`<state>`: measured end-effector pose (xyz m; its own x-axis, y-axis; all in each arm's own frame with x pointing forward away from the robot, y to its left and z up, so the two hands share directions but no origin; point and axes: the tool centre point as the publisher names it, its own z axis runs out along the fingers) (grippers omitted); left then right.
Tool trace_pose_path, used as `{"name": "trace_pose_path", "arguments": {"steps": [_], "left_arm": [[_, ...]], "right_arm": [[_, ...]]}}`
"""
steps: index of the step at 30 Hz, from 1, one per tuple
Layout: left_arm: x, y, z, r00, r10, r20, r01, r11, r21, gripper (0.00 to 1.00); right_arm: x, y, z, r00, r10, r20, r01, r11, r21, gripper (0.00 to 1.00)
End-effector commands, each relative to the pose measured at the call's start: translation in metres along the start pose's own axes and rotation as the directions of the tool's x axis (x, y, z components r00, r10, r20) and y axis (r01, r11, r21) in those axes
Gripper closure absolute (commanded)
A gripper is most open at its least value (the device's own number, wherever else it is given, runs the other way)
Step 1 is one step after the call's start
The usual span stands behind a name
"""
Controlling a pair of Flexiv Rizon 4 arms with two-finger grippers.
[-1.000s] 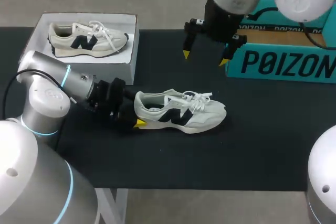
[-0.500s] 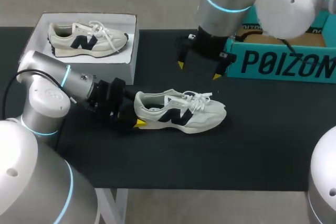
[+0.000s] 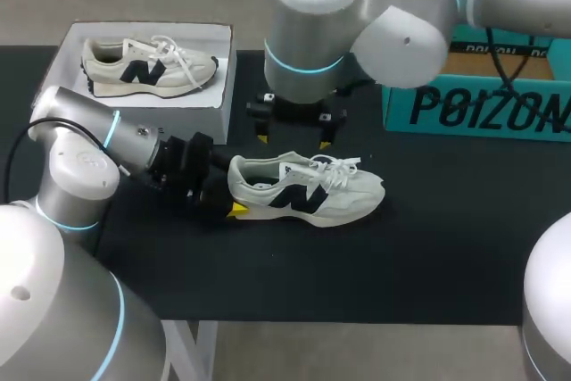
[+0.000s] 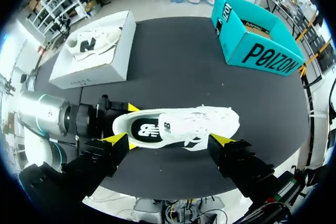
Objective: Take the shoe out of the shoebox, open the shoe tongue, remove and reinsert the insole, then place the shoe into the shoebox
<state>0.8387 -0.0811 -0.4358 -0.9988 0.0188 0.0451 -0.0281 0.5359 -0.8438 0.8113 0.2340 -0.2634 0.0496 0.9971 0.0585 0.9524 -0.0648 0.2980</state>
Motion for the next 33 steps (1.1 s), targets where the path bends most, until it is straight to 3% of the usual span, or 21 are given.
{"name": "trace_pose_path", "arguments": {"steps": [1, 12, 19, 27, 33], "left_arm": [[-0.002, 0.004, 0.004, 1.000, 0.001, 0.001, -0.001, 1.000, 0.000, 1.00], [-0.002, 0.004, 0.004, 1.000, 0.001, 0.001, -0.001, 1.000, 0.000, 1.00], [-0.002, 0.004, 0.004, 1.000, 0.001, 0.001, -0.001, 1.000, 0.000, 1.00], [-0.002, 0.004, 0.004, 1.000, 0.001, 0.001, -0.001, 1.000, 0.000, 1.00], [-0.002, 0.004, 0.004, 1.000, 0.001, 0.001, -0.001, 1.000, 0.000, 1.00]], "right_arm": [[0.017, -0.002, 0.021, 0.994, -0.099, 0.055, 0.098, 0.995, 0.021, 0.00], [0.020, -0.013, 0.054, 0.977, -0.087, 0.196, 0.085, 0.996, 0.019, 0.00], [0.007, -0.012, 0.076, 0.957, -0.056, 0.284, 0.048, 0.998, 0.034, 0.00], [-0.007, 0.002, 0.090, 0.935, -0.040, 0.351, 0.035, 0.999, 0.020, 0.00], [-0.021, -0.002, 0.097, 0.919, -0.050, 0.392, 0.038, 0.999, 0.039, 0.00]]}}
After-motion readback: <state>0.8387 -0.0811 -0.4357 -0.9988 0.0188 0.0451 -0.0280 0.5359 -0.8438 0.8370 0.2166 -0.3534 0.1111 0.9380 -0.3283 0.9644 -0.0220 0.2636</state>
